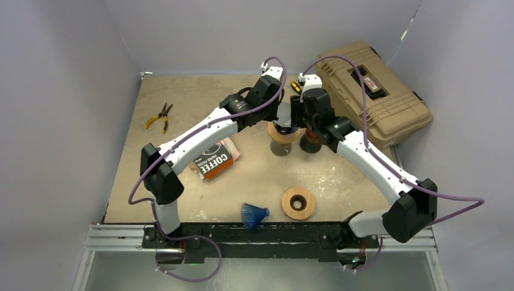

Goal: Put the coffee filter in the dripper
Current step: Place the coffee filter in the coffee dripper.

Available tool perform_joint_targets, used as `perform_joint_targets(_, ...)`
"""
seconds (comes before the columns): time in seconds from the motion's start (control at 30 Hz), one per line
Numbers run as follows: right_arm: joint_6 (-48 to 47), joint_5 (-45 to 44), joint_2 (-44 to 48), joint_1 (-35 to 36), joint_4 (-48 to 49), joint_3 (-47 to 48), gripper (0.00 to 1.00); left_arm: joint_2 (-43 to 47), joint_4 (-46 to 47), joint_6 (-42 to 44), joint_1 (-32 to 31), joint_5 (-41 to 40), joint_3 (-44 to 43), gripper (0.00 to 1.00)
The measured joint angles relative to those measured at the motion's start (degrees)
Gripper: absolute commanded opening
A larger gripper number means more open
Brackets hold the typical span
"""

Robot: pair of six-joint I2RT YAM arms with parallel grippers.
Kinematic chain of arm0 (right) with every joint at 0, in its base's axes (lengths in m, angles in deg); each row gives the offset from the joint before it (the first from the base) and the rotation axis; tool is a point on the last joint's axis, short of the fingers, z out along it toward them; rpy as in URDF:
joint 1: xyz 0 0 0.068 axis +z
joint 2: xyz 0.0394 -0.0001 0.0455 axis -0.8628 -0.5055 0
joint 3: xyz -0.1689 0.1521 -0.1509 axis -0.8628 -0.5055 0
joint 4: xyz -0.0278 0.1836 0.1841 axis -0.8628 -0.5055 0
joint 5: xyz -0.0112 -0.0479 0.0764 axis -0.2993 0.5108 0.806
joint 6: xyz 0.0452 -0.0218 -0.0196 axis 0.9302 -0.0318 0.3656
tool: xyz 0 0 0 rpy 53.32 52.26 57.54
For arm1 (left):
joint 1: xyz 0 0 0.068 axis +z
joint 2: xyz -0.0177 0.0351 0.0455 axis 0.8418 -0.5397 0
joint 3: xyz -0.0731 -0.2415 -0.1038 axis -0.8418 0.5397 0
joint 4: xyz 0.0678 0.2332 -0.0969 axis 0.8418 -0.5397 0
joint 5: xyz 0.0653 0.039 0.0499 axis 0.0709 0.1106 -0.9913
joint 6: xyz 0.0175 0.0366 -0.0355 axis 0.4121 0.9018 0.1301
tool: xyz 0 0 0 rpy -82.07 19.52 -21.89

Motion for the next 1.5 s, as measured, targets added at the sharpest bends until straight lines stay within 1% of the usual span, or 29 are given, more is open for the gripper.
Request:
perform_joint_targets(0.37, -0.5, 1.7, 0.1, -1.6, 0.2, 0.0, 0.53, 0.0, -0.9, 1.0, -0.3, -2.0, 0.0, 0.00)
perform_joint_targets(0.53, -1.0, 4.8, 0.2, -2.7, 0.7, 0.0, 0.56, 0.0, -1.0, 1.4, -0.3, -2.2, -0.3, 0.00)
perform_joint_targets(0.8, -1.7, 13.1, 1.9, -4.0, 1.7, 0.0, 0.78, 0.0, -0.4, 3.0, -0.3, 0.2, -0.4, 0.00)
perform_joint_targets(0.9, -1.7, 15.1, 2.5, -4.1, 1.9, 0.0, 0.83, 0.0, 0.2, 3.2, -0.3, 2.1, -0.4, 0.00)
perform_joint_targets(1.13, -1.7, 17.0, 1.4, -4.3, 1.8, 2.5, 0.85, 0.0, 3.5, 4.0, -0.3, 7.1, -0.2, 0.00)
perform_joint_targets(1.33, -1.9, 13.6, -1.6, -4.9, -0.2, 4.3, 0.85, 0.0, 4.7, 4.2, 0.1, 8.7, 0.1, 0.00)
perform_joint_targets(1.5, -2.1, 12.8, -3.0, -6.8, -2.1, 4.3, 0.83, 0.0, 5.5, 4.1, 0.0, 8.9, 0.1, 0.00)
